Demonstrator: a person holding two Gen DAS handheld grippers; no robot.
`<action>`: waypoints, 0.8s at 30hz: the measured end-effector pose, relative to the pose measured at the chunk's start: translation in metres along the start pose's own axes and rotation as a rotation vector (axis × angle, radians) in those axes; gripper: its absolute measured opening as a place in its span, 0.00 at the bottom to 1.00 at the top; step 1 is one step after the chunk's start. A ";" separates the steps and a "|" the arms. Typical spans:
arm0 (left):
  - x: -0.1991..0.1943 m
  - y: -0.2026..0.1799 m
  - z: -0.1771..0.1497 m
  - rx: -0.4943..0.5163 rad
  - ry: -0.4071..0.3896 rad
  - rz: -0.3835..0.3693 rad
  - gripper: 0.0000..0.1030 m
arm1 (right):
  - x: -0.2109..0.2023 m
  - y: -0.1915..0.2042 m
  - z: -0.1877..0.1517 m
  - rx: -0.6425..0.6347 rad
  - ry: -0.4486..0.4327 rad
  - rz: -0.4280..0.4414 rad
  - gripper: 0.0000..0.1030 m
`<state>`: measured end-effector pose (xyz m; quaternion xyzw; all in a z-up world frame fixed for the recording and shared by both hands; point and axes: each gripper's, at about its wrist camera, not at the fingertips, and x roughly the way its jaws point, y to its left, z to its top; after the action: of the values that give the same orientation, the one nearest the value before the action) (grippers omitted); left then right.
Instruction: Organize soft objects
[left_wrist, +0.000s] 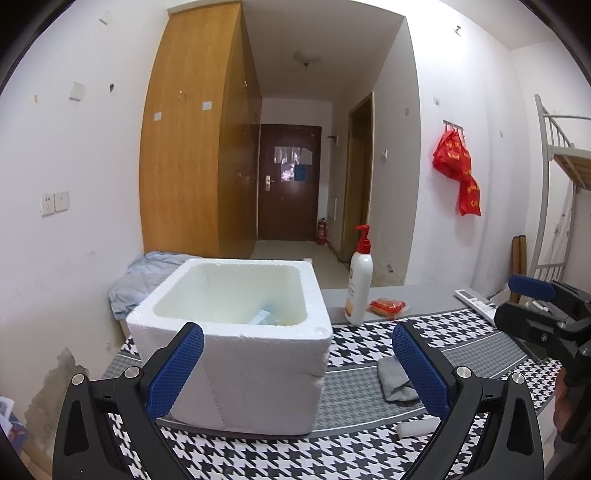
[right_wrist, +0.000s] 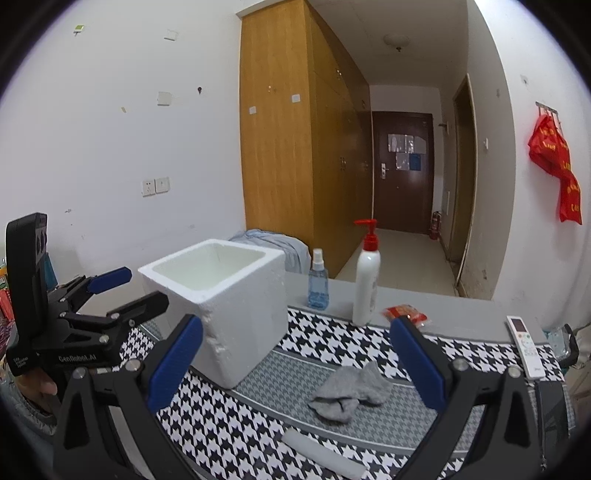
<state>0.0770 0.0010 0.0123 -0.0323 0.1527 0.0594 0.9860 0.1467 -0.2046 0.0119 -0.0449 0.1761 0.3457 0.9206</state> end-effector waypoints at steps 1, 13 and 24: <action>0.001 -0.001 -0.001 0.002 0.002 -0.001 0.99 | -0.001 -0.001 -0.002 -0.001 0.003 -0.003 0.99; 0.004 -0.024 -0.016 0.026 0.002 -0.036 0.99 | -0.012 -0.020 -0.028 0.026 0.019 -0.004 0.99; 0.020 -0.039 -0.029 0.027 0.061 -0.096 0.99 | -0.012 -0.037 -0.051 0.050 0.062 -0.017 0.99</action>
<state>0.0925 -0.0379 -0.0200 -0.0282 0.1816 0.0091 0.9829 0.1478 -0.2509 -0.0325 -0.0338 0.2129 0.3318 0.9184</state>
